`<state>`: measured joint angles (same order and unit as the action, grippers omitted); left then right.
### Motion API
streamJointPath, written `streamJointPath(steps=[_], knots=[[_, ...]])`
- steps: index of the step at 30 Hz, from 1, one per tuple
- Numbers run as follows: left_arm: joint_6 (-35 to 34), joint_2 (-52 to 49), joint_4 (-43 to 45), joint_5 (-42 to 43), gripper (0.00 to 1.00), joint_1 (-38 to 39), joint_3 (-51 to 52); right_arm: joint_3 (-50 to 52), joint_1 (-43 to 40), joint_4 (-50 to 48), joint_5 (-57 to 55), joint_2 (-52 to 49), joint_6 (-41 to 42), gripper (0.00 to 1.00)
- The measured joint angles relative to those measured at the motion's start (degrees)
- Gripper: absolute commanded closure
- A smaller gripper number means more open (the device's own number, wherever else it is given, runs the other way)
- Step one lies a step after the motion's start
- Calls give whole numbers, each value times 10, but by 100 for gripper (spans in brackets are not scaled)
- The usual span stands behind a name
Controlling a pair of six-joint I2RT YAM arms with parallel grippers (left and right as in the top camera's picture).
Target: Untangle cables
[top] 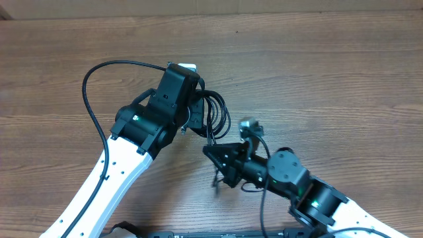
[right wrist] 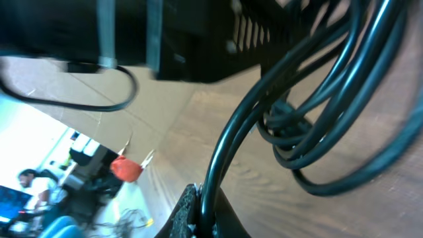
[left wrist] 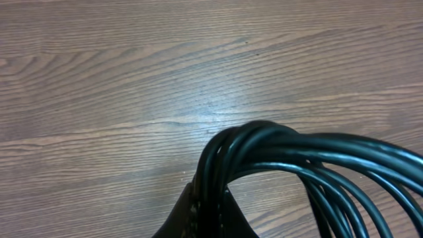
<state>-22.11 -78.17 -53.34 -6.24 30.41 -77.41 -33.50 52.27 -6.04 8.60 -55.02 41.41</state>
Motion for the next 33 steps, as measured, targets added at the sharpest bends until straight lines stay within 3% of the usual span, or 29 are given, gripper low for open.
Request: streamJointPath(steps=[10, 16, 22, 26, 33], knots=[[27, 0, -10, -6, 96, 39, 0, 0, -55, -8, 29, -48, 113, 96], [55, -2, 1, -8, 96, 49, 0, -1, -101, 40, 45, -47, 132, 96], [80, -4, 39, 45, 96, 52, 0, -2, -110, 93, 38, -47, 138, 96], [136, -4, 53, 113, 96, 52, 0, -3, -110, 131, 21, -47, 138, 96], [299, -4, 19, 239, 96, 52, -6, -2, -110, 119, 4, -55, 129, 96]])
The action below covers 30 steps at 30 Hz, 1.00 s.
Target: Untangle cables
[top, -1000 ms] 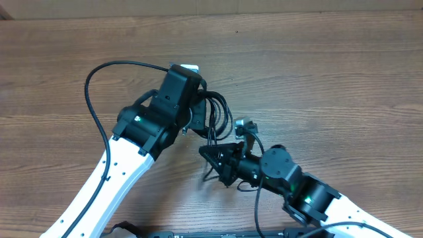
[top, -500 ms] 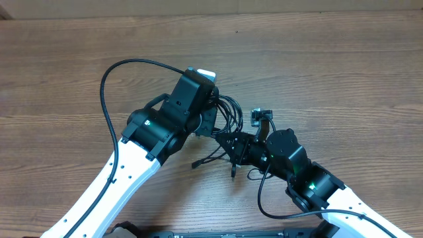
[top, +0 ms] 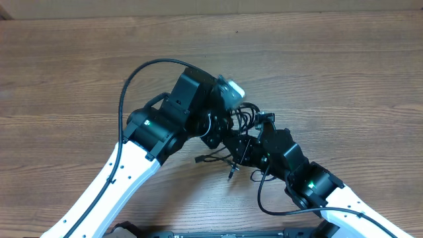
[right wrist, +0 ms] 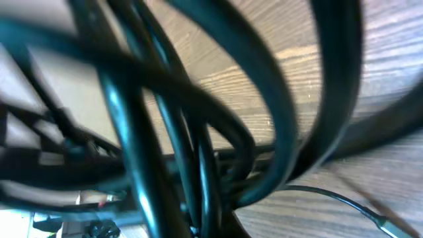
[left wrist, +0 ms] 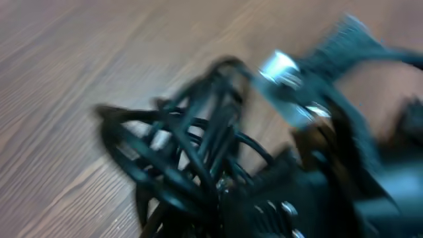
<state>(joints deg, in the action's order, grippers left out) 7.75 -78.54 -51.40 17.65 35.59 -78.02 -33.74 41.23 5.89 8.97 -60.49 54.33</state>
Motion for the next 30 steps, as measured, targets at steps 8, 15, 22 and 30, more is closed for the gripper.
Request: streamJointPath(steps=[8, 15, 22, 30], knots=[[108, 0, -45, 53, 96, 0, -8, 1, 0, -16, -13, -2, -40, 93], [105, 0, -60, 14, 96, -5, -8, 1, 0, 36, -27, -2, -49, 47], [67, 0, -69, -105, 96, -24, -6, 0, -4, 118, -42, 16, -49, 0], [62, 0, -69, -134, 96, -28, -4, 0, -4, 159, -52, 119, -84, 0]])
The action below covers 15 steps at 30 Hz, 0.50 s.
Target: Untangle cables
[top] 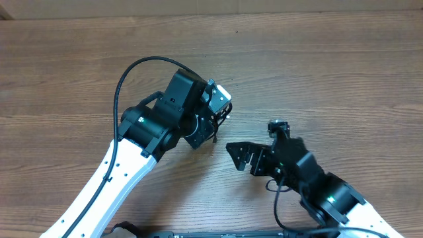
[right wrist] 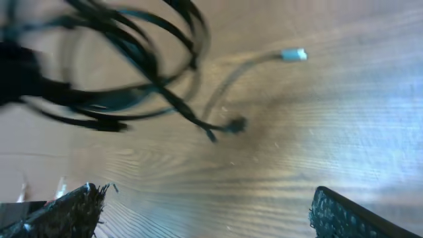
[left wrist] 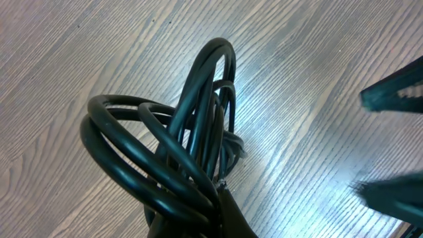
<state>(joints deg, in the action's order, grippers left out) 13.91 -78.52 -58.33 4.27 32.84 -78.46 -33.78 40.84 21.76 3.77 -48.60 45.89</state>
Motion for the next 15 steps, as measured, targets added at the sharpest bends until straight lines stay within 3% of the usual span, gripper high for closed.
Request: streamJointPath(steps=[9, 15], knots=[[53, 0, -6, 50, 96, 0, 0, -1, 0, -147, -24, 39, -1, 0], [153, 0, -15, 57, 96, 0, 1, -2, 0, -159, -76, 6, 181, 0]])
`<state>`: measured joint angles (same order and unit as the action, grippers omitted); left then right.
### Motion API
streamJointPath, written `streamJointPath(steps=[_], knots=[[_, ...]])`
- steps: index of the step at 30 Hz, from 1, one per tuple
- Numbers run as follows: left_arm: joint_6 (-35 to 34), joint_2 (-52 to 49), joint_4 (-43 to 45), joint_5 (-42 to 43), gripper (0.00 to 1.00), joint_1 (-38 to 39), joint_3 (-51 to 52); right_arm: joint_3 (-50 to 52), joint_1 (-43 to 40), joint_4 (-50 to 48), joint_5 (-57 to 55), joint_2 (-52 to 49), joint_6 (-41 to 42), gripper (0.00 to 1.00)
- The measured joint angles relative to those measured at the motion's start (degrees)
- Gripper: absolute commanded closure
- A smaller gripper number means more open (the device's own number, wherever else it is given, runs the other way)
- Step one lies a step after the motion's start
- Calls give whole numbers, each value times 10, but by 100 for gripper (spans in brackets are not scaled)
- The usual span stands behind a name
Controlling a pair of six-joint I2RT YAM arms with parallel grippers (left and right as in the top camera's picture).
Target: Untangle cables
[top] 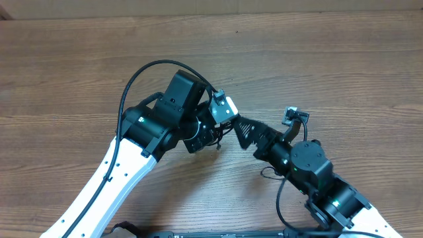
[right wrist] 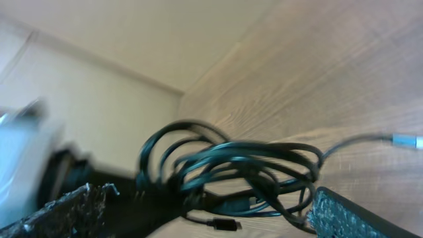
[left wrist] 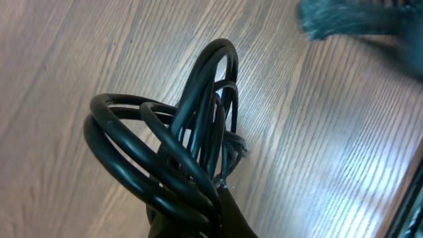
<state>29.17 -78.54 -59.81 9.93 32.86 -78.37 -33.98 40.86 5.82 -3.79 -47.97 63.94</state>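
Observation:
A bundle of black cables [left wrist: 192, 145] hangs in coiled loops over the wooden table [top: 330, 66], and my left gripper [left wrist: 201, 221] is shut on its lower end. In the overhead view the left gripper [top: 206, 132] and its wrist cover most of the bundle. My right gripper [top: 241, 129] stands open just to the right of it, nothing between its fingers [right wrist: 63, 211]. The right wrist view shows the bundle [right wrist: 231, 165] straight ahead, a small black plug [right wrist: 225, 225] dangling under it, and a thin cable ending in a pale plug [right wrist: 403, 140] to the right.
The left arm's own black lead [top: 135, 79] arcs over the table behind its wrist. The right arm [top: 310, 168] reaches in from the lower right. A beige wall [right wrist: 132, 39] lies past the table's far edge.
My open right gripper was lower right of the bundle and apart from it. It is now higher and further left, close beside the bundle. The left gripper still holds the bundle.
At first my left gripper held the coiled bundle and my right gripper was shut on one strand below it. Then both grippers were close together in the tangle. After that the right gripper was open and clear of the cables, and now it faces the bundle again.

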Motion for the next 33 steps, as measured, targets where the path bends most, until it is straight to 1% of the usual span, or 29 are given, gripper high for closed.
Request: streamJointPath(steps=[4, 7, 10, 11, 14, 15, 18, 19, 20, 25, 28, 33], knots=[[36, 0, 0, 2, 96, 0, 0, 0, 0, -2, -31, -31, 143, 0], [48, 0, 0, 4, 96, 0, 0, 0, -2, -13, -37, -56, 218, 0], [56, 0, 1, 6, 96, 0, 0, 0, -3, -36, -25, -85, 272, 2], [57, 0, 1, 6, 96, 0, 0, 0, -3, -49, -17, -95, 283, 7], [58, 0, 3, 8, 96, 0, 0, 0, -3, -84, 14, -121, 305, 37], [58, 0, 4, 8, 96, 0, 0, 0, -3, -90, 24, -127, 311, 53], [58, 0, 6, 8, 96, 0, 0, -1, -4, -97, 46, -145, 324, 85], [59, 0, 6, 8, 96, 0, 2, -2, -5, -96, 52, -148, 330, 93], [60, 0, 5, 8, 96, 0, 3, -3, -7, -91, 57, -151, 332, 96], [60, -3, 2, 10, 95, 0, 5, -11, -9, -31, 71, -157, 329, 96], [58, -3, 5, 11, 96, 0, 5, -11, -9, -24, 73, -160, 288, 96], [24, -3, 29, 12, 96, 0, 5, -11, -9, -16, 73, -160, 211, 96]])
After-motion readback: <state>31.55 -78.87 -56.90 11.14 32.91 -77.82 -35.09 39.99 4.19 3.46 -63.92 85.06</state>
